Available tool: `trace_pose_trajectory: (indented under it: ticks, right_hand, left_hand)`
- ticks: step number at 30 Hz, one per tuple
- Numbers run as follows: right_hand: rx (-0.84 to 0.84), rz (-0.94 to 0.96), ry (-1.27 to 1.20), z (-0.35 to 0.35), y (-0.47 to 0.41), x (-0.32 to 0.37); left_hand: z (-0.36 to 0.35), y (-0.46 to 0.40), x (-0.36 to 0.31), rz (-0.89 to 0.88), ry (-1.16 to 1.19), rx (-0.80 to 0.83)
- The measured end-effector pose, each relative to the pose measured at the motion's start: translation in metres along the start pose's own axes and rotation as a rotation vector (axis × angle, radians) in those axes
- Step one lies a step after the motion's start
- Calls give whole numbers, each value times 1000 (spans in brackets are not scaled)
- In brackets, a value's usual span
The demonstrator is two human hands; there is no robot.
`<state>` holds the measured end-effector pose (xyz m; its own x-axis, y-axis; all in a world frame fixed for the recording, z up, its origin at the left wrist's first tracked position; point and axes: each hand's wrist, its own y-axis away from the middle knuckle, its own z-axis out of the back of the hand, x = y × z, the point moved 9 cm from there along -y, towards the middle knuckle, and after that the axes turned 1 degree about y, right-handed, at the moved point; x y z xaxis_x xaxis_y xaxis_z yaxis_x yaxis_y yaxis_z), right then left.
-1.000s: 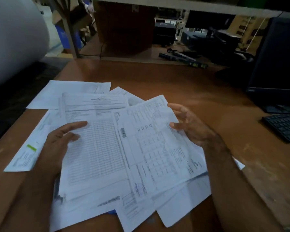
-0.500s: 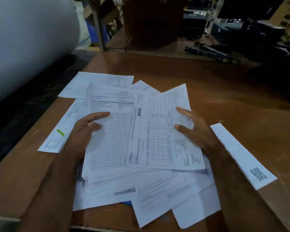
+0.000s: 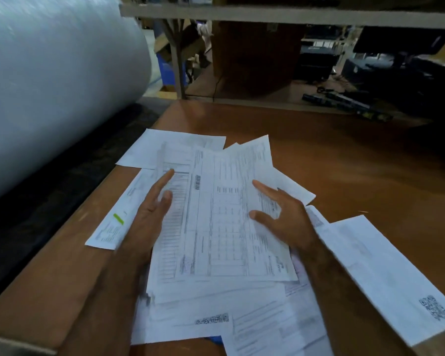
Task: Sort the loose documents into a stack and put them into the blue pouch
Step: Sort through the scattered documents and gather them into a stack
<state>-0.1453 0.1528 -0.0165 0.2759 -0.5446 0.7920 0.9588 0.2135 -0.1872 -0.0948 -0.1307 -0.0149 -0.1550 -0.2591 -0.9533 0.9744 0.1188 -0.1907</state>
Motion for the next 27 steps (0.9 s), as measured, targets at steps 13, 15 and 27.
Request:
trace_pose_trajectory:
  ticks: [13,15,27]
  right_hand:
    - [27,118,25,-6,3,20]
    - [34,124,29,-8,4,21]
    - [46,-105,-445,-2,6,0]
  left_hand:
    - [4,7,-3,87,158,-11]
    - [5,7,-3,84,120,-17]
    - [3,3,7,7,53,-14]
